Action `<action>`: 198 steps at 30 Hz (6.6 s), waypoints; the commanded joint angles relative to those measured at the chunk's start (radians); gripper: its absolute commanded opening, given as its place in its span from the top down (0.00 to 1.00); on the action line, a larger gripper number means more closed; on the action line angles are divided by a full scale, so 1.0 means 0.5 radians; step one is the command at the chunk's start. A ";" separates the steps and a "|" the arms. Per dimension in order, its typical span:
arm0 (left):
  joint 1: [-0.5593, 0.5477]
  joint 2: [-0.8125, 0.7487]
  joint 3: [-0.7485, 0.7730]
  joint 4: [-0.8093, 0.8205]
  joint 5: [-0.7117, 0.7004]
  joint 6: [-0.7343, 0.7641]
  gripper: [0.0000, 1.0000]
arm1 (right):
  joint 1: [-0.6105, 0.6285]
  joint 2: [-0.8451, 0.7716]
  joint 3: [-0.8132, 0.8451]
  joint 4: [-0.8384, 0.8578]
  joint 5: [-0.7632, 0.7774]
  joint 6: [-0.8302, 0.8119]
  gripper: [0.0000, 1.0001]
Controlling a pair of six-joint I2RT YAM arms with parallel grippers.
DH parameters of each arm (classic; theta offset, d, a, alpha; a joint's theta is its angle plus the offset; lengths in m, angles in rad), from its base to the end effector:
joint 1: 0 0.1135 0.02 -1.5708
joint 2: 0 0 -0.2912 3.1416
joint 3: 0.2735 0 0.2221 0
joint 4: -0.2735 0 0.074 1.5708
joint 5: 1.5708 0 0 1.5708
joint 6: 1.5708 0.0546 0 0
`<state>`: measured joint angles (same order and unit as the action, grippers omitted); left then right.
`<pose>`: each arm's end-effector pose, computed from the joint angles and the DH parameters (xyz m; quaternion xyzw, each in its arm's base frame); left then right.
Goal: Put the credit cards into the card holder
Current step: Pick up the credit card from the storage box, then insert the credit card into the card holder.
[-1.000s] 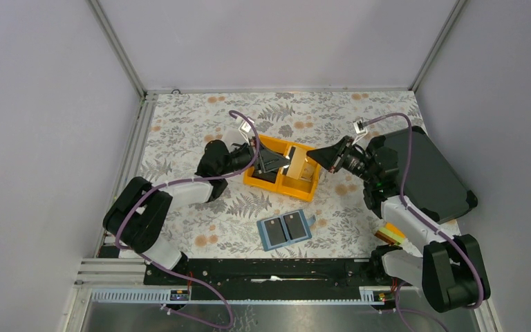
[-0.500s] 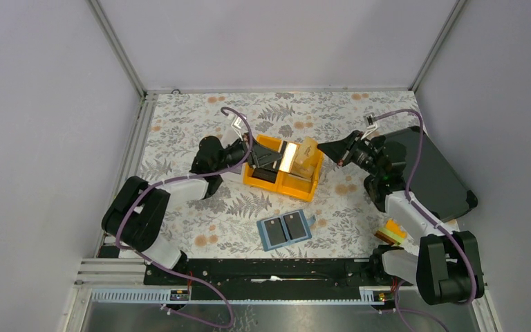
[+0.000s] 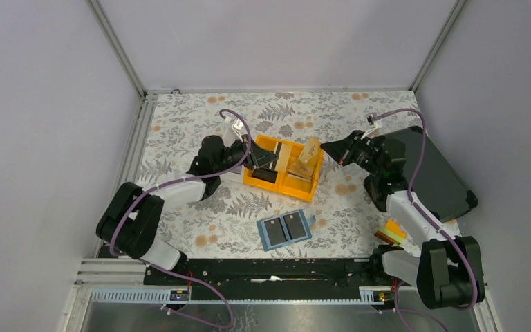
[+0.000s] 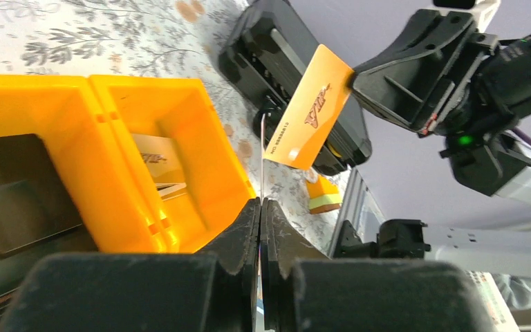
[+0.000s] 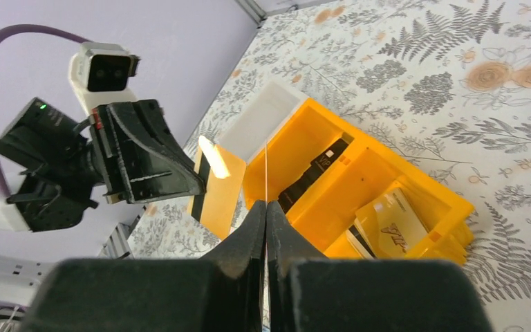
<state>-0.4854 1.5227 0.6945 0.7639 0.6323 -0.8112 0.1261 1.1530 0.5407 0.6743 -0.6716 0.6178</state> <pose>0.2614 -0.1744 0.2798 0.0974 0.7186 -0.5733 0.3813 0.2218 0.0624 0.3131 -0.0755 0.6856 0.4603 0.5589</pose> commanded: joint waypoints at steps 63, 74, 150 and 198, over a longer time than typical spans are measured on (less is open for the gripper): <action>-0.729 0.749 1.275 -1.824 -1.876 0.581 1.00 | 0.003 -0.453 0.077 -1.048 0.419 -0.423 1.00; -0.759 0.846 1.426 -2.040 -1.881 0.603 0.82 | 0.003 -0.442 0.078 -1.064 0.426 -0.425 1.00; -0.463 -1.552 -0.590 -1.760 -0.963 -0.053 1.00 | 0.999 -0.768 -0.263 -1.277 0.777 -0.051 0.31; -0.366 -1.698 -0.977 -1.603 -0.977 -0.271 1.00 | 2.507 1.095 0.845 -2.148 2.479 0.089 0.31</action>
<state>-0.6788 0.6922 0.2001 -0.0536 0.1341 -0.9691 1.3735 1.6901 0.9417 -0.3393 0.5167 0.6521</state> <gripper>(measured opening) 0.024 0.743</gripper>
